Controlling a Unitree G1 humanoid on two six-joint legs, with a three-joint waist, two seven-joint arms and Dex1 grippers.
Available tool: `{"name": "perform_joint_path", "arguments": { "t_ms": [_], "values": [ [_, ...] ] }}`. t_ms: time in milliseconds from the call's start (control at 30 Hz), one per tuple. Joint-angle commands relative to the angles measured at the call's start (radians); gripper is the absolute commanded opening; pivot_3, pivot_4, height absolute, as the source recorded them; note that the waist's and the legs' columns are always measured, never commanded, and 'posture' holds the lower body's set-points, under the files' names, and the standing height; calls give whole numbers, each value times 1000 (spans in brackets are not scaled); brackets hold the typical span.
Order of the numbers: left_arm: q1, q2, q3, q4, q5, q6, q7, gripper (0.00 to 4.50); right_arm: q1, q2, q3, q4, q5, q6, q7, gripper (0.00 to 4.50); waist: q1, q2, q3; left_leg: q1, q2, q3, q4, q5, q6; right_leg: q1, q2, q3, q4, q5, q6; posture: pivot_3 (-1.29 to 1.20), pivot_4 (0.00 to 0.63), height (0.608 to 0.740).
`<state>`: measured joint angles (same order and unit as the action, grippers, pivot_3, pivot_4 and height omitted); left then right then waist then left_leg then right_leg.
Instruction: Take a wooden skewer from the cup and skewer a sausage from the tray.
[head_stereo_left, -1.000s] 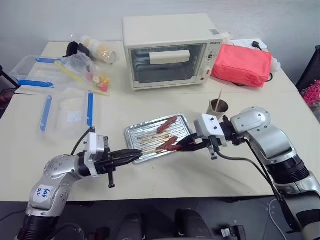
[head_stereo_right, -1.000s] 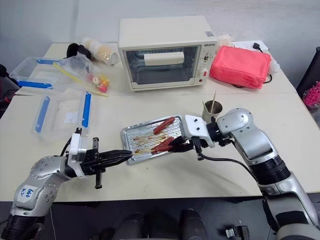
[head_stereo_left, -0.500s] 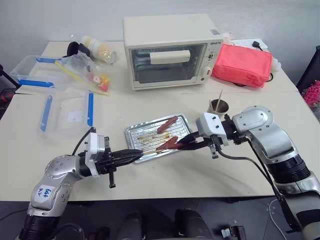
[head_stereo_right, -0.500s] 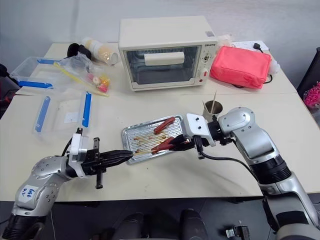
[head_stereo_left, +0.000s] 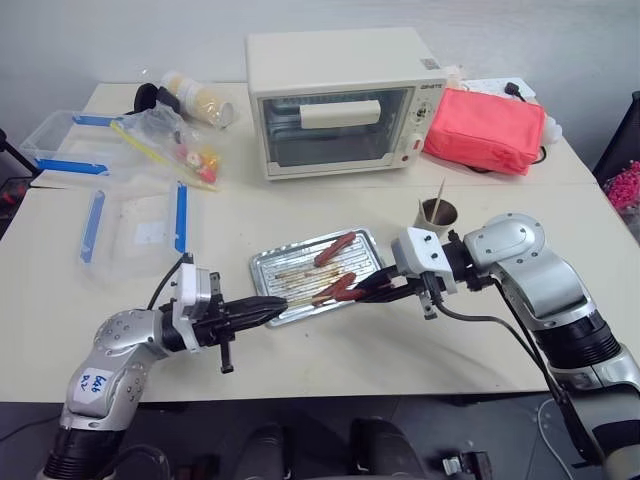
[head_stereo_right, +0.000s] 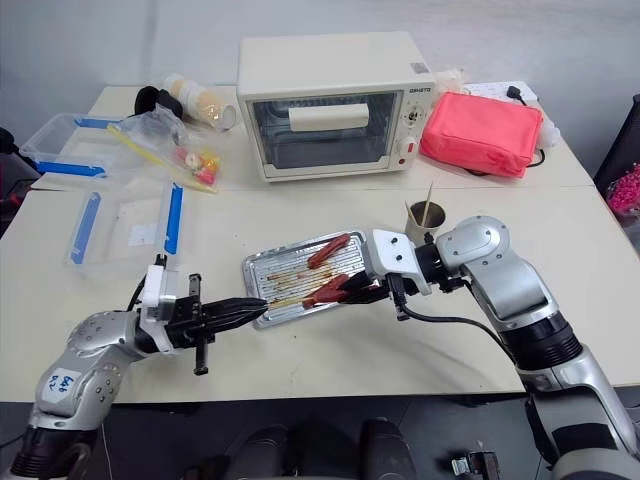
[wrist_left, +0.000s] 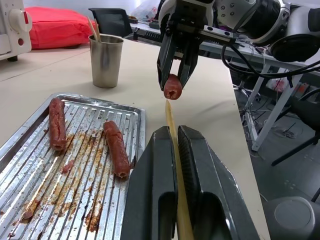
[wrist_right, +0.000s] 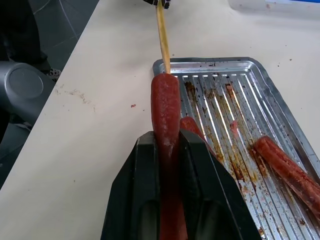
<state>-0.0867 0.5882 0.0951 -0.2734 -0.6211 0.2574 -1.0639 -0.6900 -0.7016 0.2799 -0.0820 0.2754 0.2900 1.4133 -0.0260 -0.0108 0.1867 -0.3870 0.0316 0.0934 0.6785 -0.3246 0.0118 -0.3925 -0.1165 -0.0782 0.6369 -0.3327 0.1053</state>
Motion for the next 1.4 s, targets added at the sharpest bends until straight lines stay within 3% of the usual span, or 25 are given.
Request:
{"name": "perform_joint_path", "arguments": {
  "t_ms": [33,1400],
  "values": [
    [-2,-7,-8,-30,-4,-9,-2,0,-2,-3,-3,-37,6,-3,6,386,0,0,0,0,0,0,0,0,0,0,0,0,0,0,0,0,150,740],
    [-18,-23,-16,-50,-9,7,9,0,0,-3,-11,-2,-15,-35,22,386,0,0,0,0,0,0,0,0,0,0,0,0,0,0,0,0,150,740]
  ]
}}
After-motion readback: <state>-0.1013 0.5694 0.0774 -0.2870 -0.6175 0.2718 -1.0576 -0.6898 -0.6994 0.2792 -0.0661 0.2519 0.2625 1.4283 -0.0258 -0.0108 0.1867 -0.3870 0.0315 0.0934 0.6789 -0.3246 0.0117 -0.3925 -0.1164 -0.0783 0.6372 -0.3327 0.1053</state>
